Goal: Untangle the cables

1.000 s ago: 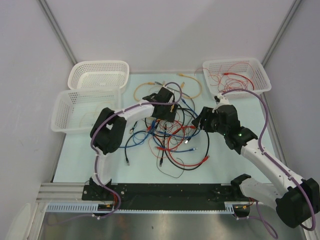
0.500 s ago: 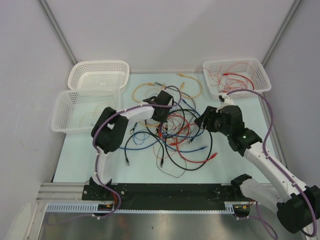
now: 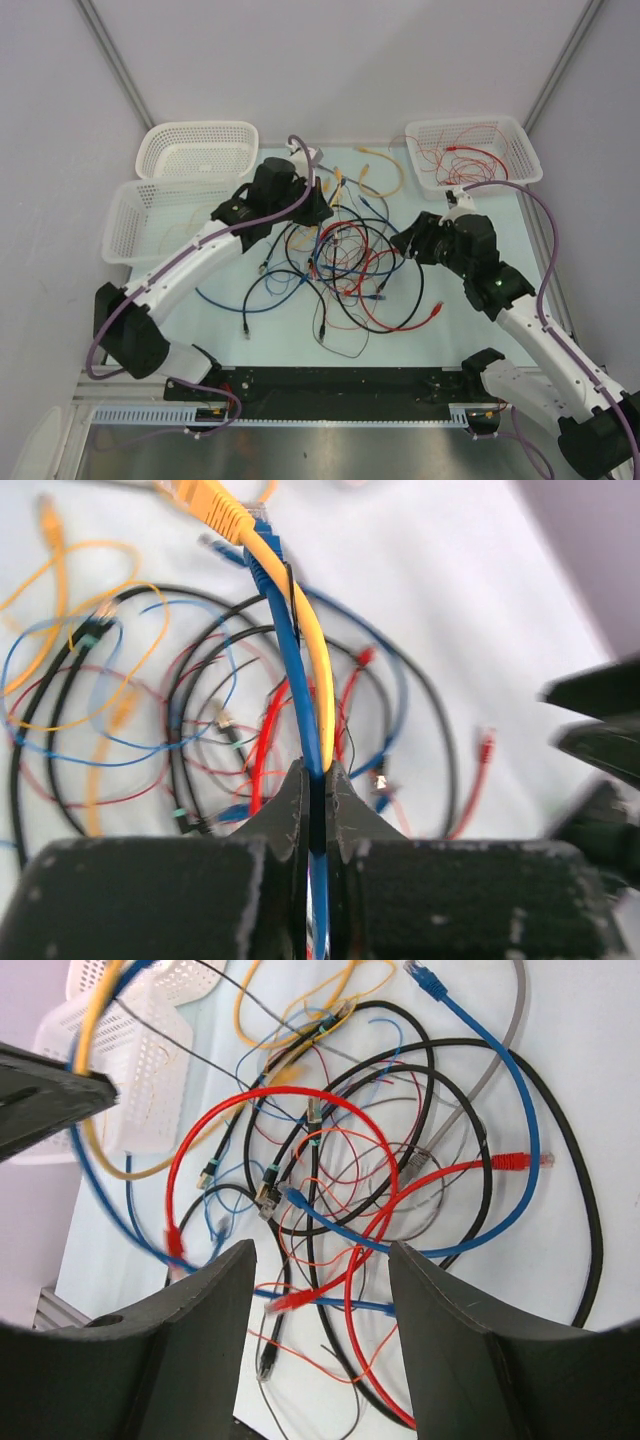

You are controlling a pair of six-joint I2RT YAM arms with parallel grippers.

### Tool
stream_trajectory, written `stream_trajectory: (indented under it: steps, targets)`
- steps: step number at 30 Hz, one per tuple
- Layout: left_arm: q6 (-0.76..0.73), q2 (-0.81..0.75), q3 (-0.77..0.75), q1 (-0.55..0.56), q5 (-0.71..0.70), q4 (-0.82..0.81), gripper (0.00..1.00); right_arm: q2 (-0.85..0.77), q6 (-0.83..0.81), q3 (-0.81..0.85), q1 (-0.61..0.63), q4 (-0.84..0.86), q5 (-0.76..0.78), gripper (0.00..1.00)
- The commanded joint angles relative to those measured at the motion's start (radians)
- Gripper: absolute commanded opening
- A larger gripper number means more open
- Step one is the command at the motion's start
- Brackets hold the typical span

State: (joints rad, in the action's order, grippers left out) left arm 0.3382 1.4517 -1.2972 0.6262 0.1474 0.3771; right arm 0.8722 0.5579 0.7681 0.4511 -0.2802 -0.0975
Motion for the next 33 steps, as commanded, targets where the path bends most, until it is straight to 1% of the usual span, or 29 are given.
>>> stream_trajectory:
  steps: [1, 2, 4, 5, 6, 8, 10, 13, 16, 19, 23, 26, 33]
  targets:
    - [0.064, -0.088, 0.041, -0.026, 0.204, -0.096, 0.0, -0.029, 0.013, 0.069, 0.012, 0.021, -0.047, 0.61]
    - [0.067, -0.102, 0.058, -0.029, 0.246, -0.127, 0.0, -0.032, 0.011, 0.079, 0.014, 0.038, -0.06, 0.61]
    - [0.082, -0.144, 0.076, -0.034, 0.285, -0.162, 0.0, -0.03, 0.013, 0.112, 0.023, 0.052, -0.106, 0.61]
    - [0.108, -0.158, 0.099, -0.04, 0.312, -0.208, 0.0, -0.03, 0.017, 0.126, 0.024, 0.068, -0.119, 0.61]
    - [0.123, -0.177, 0.11, -0.043, 0.364, -0.237, 0.0, -0.033, 0.02, 0.137, 0.031, 0.079, -0.143, 0.61]
    - [0.169, -0.22, 0.127, -0.052, 0.412, -0.317, 0.0, -0.029, 0.033, 0.172, 0.034, 0.11, -0.163, 0.62]
    - [0.188, -0.241, 0.122, -0.056, 0.46, -0.363, 0.0, -0.015, 0.06, 0.2, 0.034, 0.14, -0.209, 0.62]
    - [0.203, -0.252, 0.089, -0.057, 0.517, -0.368, 0.0, 0.008, 0.12, 0.214, 0.037, 0.219, -0.274, 0.63]
    - [0.214, -0.266, 0.091, -0.056, 0.532, -0.372, 0.0, 0.048, 0.181, 0.215, 0.053, 0.318, -0.309, 0.63]
    - [0.24, -0.287, 0.142, -0.054, 0.538, -0.429, 0.0, 0.102, 0.243, 0.215, 0.073, 0.41, -0.338, 0.62]
    - [0.259, -0.309, 0.194, -0.056, 0.552, -0.457, 0.0, 0.165, 0.296, 0.217, 0.1, 0.544, -0.352, 0.61]
    - [0.265, -0.324, 0.216, -0.054, 0.557, -0.472, 0.0, 0.192, 0.327, 0.224, 0.101, 0.588, -0.369, 0.59]
    - [0.265, -0.336, 0.249, -0.052, 0.558, -0.48, 0.0, 0.229, 0.33, 0.231, 0.106, 0.604, -0.373, 0.59]
